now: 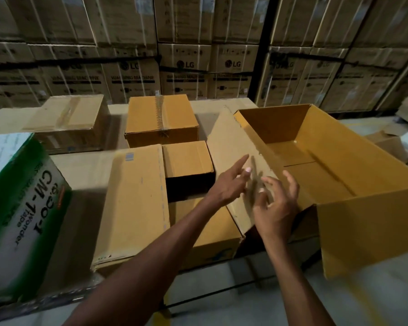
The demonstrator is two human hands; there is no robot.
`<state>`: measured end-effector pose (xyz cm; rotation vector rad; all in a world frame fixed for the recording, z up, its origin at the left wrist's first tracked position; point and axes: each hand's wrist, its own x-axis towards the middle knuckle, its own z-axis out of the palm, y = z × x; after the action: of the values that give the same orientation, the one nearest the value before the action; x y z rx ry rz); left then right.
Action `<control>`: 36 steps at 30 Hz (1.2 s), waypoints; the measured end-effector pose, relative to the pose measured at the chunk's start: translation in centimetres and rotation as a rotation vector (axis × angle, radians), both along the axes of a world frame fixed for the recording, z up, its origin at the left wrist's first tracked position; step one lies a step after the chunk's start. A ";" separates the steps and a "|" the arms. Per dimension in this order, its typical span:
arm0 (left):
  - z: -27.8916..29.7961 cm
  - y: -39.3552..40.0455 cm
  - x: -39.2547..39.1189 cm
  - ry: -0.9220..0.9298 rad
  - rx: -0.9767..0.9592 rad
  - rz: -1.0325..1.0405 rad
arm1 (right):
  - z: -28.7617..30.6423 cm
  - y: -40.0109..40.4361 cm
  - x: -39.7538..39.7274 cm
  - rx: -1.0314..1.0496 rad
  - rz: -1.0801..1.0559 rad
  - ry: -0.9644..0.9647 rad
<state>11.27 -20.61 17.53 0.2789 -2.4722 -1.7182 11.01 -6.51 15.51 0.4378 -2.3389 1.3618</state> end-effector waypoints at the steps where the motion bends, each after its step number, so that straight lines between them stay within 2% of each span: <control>1: -0.7 0.6 -0.3 -0.022 -0.023 -0.022 | -0.5 0.7 -0.4 0.002 -0.027 -0.043; 4: -2.6 2.3 -0.8 -0.081 -0.124 -0.110 | -2.0 2.4 -0.9 0.026 -0.081 -0.141; 9: -5.0 3.7 -0.4 -0.181 -0.442 -0.267 | -3.5 3.8 -0.6 0.198 -0.080 -0.315; 12: -5.5 3.2 0.6 -0.181 -0.549 -0.265 | -3.8 3.7 -0.7 0.251 -0.073 -0.381; 15: -5.8 1.4 2.2 -0.167 -0.573 -0.176 | -3.5 2.7 0.0 0.206 -0.065 -0.296; 17: -6.3 -0.3 3.8 -0.125 -0.526 -0.066 | -3.3 1.0 0.5 0.103 0.038 -0.229; 19: -6.3 -2.0 5.2 -0.131 -0.494 0.024 | -3.0 -1.1 0.6 -0.002 0.142 -0.292; 21: -6.4 -3.9 6.7 -0.222 -0.524 0.080 | -2.8 -4.1 0.9 -0.038 0.268 -0.406; 24: -6.3 -5.5 8.6 -0.400 -0.583 0.060 | -3.0 -9.0 0.5 -0.012 0.482 -0.542; 27: -5.9 -5.2 9.6 -0.496 -0.598 0.055 | -3.1 -13.6 -0.6 -0.015 0.672 -0.853; 30: -6.0 -4.8 9.3 -0.491 -0.471 0.101 | -3.0 -17.4 -1.0 0.080 0.837 -1.121; 32: -6.5 -5.2 9.0 -0.513 -0.459 0.139 | -3.1 -19.1 -0.6 0.195 0.901 -1.141; 36: -5.3 -5.4 9.8 -0.483 -0.512 0.233 | -2.0 -21.0 0.0 0.217 0.989 -1.071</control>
<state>21.10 -26.05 12.24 0.9668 -2.9406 -0.9615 10.98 -27.50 13.46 1.3228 -3.3398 2.1367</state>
